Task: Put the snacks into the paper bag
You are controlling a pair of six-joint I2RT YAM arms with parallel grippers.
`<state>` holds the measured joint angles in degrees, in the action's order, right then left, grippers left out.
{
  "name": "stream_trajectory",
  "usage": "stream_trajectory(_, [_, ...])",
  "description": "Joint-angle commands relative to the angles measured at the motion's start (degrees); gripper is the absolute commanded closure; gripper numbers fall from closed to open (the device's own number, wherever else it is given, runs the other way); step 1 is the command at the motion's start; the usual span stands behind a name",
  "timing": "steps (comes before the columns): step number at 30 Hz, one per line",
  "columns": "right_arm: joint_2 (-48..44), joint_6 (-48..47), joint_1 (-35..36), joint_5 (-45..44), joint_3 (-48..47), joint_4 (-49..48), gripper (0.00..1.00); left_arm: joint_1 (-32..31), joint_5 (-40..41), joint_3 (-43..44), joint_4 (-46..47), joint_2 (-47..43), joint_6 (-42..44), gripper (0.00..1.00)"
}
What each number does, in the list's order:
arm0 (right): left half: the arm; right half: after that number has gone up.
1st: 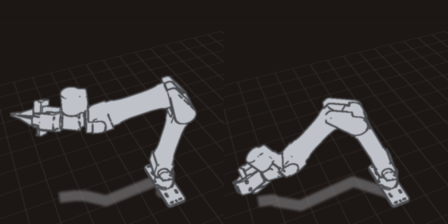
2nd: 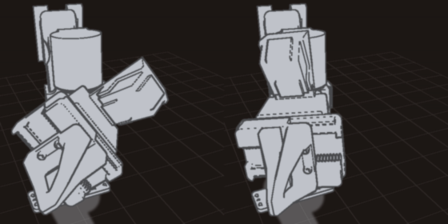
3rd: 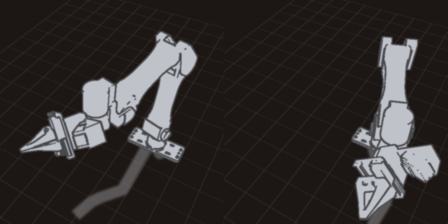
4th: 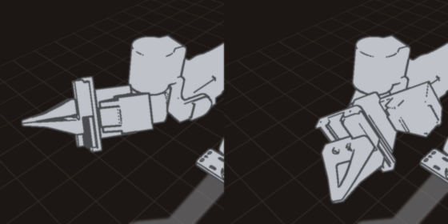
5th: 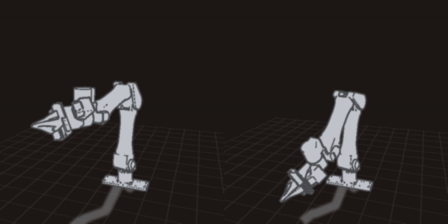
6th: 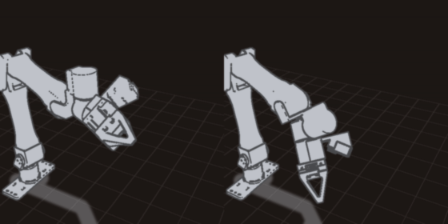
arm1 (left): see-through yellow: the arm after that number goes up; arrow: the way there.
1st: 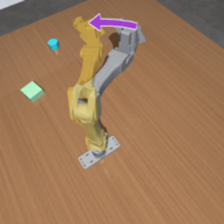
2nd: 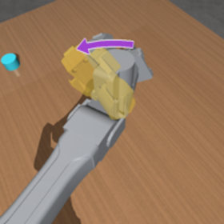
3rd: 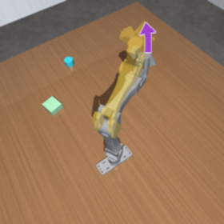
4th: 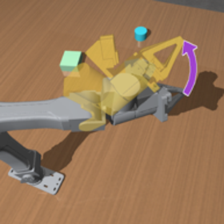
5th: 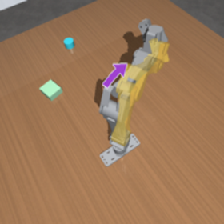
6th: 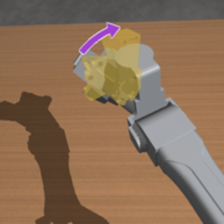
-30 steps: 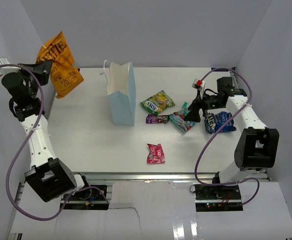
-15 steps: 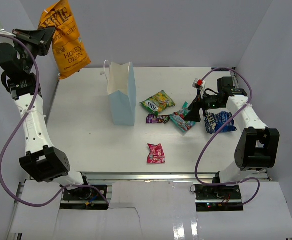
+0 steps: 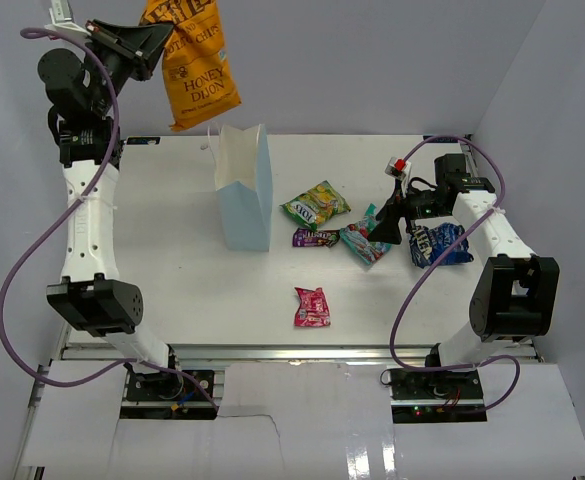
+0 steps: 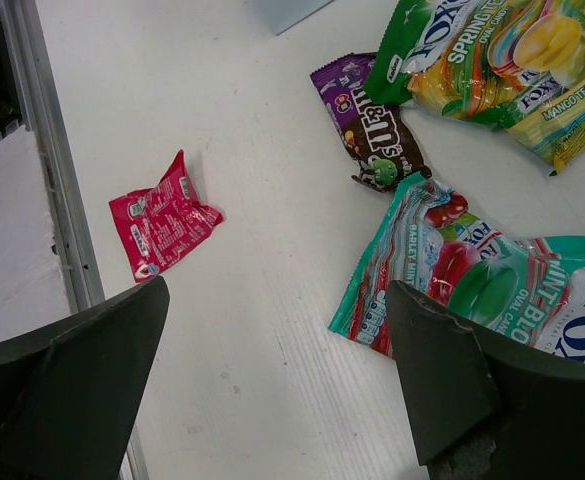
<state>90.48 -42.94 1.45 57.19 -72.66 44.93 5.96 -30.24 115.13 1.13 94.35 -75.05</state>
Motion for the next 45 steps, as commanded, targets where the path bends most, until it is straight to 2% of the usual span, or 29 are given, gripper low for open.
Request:
stream_trajectory(1, [-0.92, -0.04, -0.31, 1.52, -0.9, 0.34, 0.05, -1.21, 3.17, 1.77, 0.63, -1.09, -0.28, 1.0])
stream_trajectory(17, [-1.0, -0.22, -0.4, 1.43, -0.37, 0.42, 0.05, -9.12, 9.41, -4.83, -0.77, -2.59, 1.39, 1.0])
stream_trajectory(22, [-1.09, -0.39, -0.49, 1.43, -0.02, 0.42, 0.05, -10.87, 11.95, -0.71, -5.42, -1.45, 5.34, 1.0])
stream_trajectory(23, [-1.09, -0.48, -0.4, 1.61, 0.06, 0.42, 0.05, -11.14, 12.83, 3.39, -8.13, -0.66, 7.96, 1.0])
stream_trajectory(27, [-1.18, -0.48, -0.4, 1.7, 0.24, 0.34, 0.05, -11.32, 13.98, 8.86, -10.96, 1.45, 10.7, 1.0])
stream_trajectory(33, [-1.18, -0.48, -0.4, 2.05, 0.42, 0.25, 0.05, -12.11, 14.42, 12.57, -12.38, 2.6, 10.98, 1.0])
stream_trajectory(38, [-1.09, -0.48, -0.4, 2.05, 0.5, 0.34, 0.05, -15.09, 16.52, 10.91, -12.64, 1.2, 10.01, 1.0])
stream_trajectory(45, [-1.0, -0.65, -0.4, 2.22, 0.51, 0.25, 0.05, -19.4, 25.22, 5.02, -12.73, -2.32, 11.59, 1.0])
